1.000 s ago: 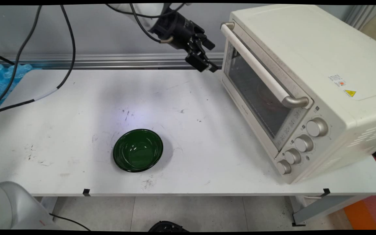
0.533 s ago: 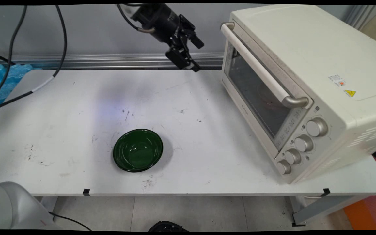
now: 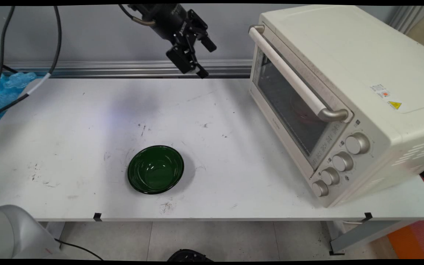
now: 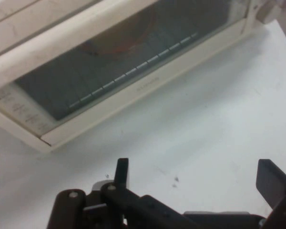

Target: Open the oven

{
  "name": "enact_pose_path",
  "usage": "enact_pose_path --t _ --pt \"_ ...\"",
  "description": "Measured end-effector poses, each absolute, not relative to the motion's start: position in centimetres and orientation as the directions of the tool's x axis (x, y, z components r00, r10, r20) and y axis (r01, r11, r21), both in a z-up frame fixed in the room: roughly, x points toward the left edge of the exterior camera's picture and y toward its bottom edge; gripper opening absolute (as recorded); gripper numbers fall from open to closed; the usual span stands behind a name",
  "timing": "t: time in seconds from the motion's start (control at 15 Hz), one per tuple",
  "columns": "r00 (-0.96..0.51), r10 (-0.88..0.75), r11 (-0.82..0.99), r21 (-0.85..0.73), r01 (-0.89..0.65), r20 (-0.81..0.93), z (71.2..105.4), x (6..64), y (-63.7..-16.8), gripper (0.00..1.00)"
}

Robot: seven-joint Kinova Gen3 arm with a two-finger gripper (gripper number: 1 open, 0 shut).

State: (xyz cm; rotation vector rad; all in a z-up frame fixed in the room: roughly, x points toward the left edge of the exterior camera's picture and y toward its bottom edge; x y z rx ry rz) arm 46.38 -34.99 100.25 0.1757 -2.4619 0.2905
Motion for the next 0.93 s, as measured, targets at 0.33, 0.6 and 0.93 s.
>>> enact_pose_path --t 0.33,0.6,0.93 --pt "-0.803 -0.040 0.976 -0.149 -0.160 0.595 101.3 47.3 -34.5 1.00" --pt "-0.810 -0.038 0.980 -0.138 -0.146 0.585 101.7 47.6 -34.3 1.00" --pt "-0.785 -0.107 0.972 -0.104 -0.213 0.610 102.0 47.2 -34.2 1.00"
